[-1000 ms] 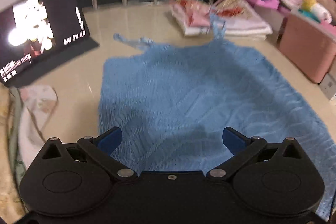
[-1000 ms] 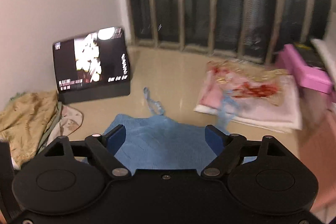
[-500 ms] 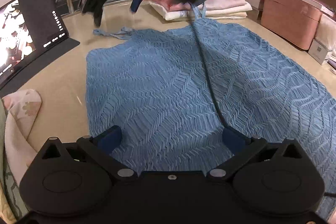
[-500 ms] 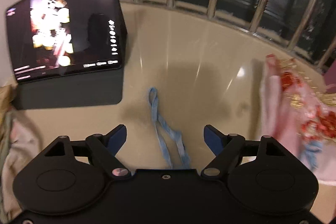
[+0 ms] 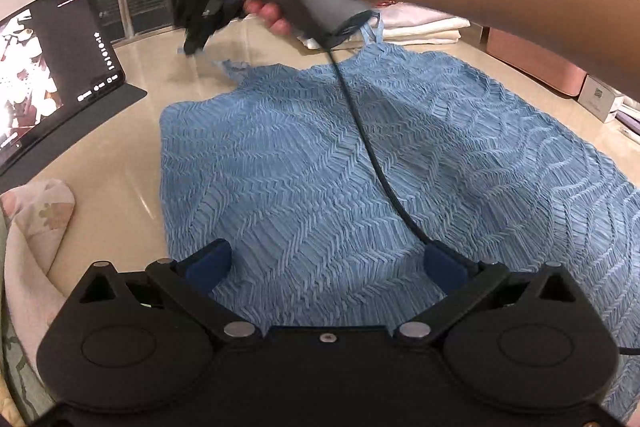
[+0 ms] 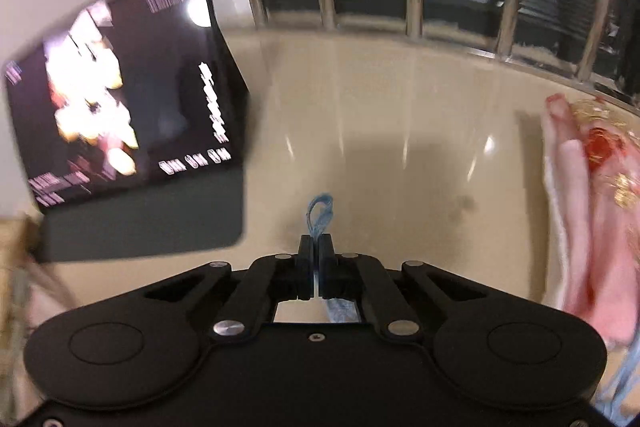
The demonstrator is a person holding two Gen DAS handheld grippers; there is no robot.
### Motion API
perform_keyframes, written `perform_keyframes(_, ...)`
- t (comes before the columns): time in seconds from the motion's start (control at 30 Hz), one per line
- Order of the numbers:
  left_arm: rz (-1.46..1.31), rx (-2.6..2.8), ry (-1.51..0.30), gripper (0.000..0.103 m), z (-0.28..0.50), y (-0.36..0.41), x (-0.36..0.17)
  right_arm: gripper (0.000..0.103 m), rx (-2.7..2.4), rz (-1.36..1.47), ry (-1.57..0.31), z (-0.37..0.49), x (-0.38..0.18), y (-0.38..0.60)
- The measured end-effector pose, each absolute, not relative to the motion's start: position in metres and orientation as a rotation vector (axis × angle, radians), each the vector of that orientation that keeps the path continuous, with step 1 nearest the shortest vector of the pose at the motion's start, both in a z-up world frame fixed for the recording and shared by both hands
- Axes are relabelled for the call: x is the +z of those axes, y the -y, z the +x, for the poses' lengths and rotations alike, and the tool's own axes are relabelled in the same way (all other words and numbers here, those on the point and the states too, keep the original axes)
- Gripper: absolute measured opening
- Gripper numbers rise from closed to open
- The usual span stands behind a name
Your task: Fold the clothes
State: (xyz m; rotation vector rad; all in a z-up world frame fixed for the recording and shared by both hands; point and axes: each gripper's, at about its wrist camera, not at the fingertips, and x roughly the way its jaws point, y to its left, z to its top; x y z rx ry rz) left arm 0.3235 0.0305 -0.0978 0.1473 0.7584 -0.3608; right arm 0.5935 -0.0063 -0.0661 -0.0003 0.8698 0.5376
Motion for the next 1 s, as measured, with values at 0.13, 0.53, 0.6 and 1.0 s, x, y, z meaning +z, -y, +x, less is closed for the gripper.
perform_keyframes(0.13,0.147,-0.353,-0.749,0.103,0.322,-0.029,-0.099,0.001,0.614,0.059,-0.804,0.55,-0.045,0.045)
perform_keyframes(0.53,0.137,-0.331,-0.736,0.103,0.321,-0.029,-0.099,0.052,0.755,-0.161,-0.974,0.467,-0.079,0.084)
perform_keyframes(0.6,0.136,-0.33,-0.733,0.103,0.321,-0.029,-0.1,0.058,0.76,-0.128,-0.954,0.463,-0.073,0.093)
perform_keyframes(1.0,0.132,-0.329,-0.71,0.103,0.317,-0.031,-0.102,0.058,0.202,0.188,-0.776,0.515,-0.054,0.202)
